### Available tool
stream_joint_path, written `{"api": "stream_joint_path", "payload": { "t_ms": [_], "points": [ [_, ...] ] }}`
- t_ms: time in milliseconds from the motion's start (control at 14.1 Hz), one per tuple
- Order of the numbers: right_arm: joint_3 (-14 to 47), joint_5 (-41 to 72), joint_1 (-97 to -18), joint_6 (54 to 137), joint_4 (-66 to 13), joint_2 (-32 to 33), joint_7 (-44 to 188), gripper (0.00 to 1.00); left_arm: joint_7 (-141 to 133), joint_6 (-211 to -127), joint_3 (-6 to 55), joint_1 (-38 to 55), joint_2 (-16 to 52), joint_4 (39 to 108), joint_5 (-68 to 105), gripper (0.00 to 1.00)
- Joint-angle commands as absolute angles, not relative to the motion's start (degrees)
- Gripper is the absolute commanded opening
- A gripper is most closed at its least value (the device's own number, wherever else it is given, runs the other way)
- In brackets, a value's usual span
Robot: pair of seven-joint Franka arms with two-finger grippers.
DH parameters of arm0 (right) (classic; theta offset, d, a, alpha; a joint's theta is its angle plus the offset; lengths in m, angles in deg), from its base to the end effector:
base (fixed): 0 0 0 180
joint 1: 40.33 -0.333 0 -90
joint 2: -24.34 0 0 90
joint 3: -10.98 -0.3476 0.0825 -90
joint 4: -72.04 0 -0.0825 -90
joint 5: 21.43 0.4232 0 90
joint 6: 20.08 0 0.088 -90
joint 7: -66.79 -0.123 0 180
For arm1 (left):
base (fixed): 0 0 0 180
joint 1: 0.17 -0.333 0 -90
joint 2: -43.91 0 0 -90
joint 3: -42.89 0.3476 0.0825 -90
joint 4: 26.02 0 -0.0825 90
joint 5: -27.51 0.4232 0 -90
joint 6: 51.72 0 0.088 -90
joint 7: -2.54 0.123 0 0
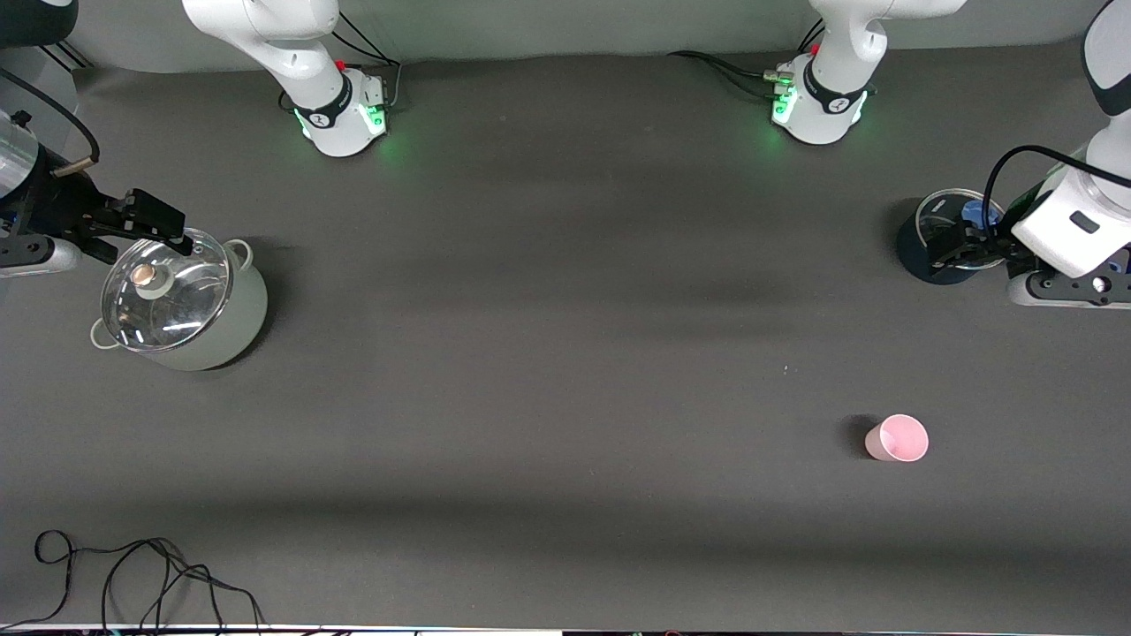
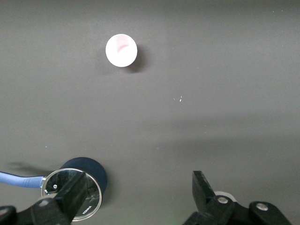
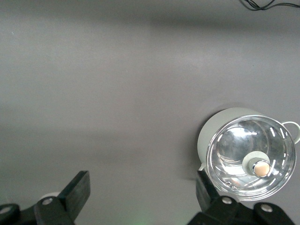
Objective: Transfer pink cup from left to right arm
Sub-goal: 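Move the left gripper down toward the pink cup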
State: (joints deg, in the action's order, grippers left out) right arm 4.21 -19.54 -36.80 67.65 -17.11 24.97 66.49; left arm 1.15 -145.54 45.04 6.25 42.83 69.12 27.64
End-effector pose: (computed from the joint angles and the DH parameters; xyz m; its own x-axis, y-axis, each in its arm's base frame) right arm 0.5847 0.0377 0.6507 0.9985 0.0526 -0.0140 0.0521 -0.9981 -0.0316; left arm 0.5998 -0.0447 0.5886 0.9979 -0.0503 -0.0418 -0.0505 -0.9987 -0.0040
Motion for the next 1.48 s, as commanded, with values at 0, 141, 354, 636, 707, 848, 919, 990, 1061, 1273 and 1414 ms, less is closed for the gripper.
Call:
{"api": "stream_joint_path", "payload": {
  "t_ms": [0,141,354,636,707,848,919,990,1061,1273,1414],
  "points": [
    [4.74,-20.03,-36.99,67.20,-17.25,25.30,67.58,1.00,1.22,-144.44,45.88,7.21,41.89,67.24,28.22,1.00],
    [5.18,-20.11,-36.99,67.28,-16.29,24.78,67.67,1.00,1.13,-144.62,45.88,7.21,41.88,67.15,28.13,1.00],
    [5.18,-20.11,-36.99,67.20,-16.29,24.69,67.67,1.00,1.13,-144.79,45.88,6.95,41.80,67.15,28.04,1.00],
    [5.18,-20.03,-36.90,67.11,-16.02,23.82,67.67,1.00,2.09,-145.59,46.05,4.50,38.83,63.48,27.43,1.00],
    [5.18,-20.03,-36.99,67.11,-16.02,23.64,67.67,1.00,6.19,-145.41,46.05,3.62,36.37,61.11,27.25,1.00],
    [5.18,-20.03,-37.07,67.11,-15.93,23.55,67.58,1.00,16.29,-145.94,46.05,1.52,31.36,56.71,26.20,1.00],
    [5.18,-20.03,-37.07,67.02,-16.02,23.55,67.58,1.00,20.17,-146.02,46.05,0.11,29.60,54.69,23.93,1.00],
    [5.18,-20.03,-37.07,67.02,-15.93,23.55,67.58,1.00,25.34,-146.11,46.05,-1.04,27.66,53.62,21.47,1.00],
    [5.18,-20.03,-36.99,67.02,-15.85,23.46,67.67,1.00,30.44,-146.64,46.05,-2.44,25.82,52.92,18.67,1.00],
    [5.18,-20.03,-36.90,66.93,-15.93,23.55,67.67,1.00,49.04,-152.42,45.88,-9.28,19.93,52.20,5.51,1.00],
    [5.44,-20.03,-36.55,66.76,-15.85,23.46,67.67,1.00,61.37,-153.49,45.96,-12.19,16.42,52.56,-1.81,1.00]
  ]
}}
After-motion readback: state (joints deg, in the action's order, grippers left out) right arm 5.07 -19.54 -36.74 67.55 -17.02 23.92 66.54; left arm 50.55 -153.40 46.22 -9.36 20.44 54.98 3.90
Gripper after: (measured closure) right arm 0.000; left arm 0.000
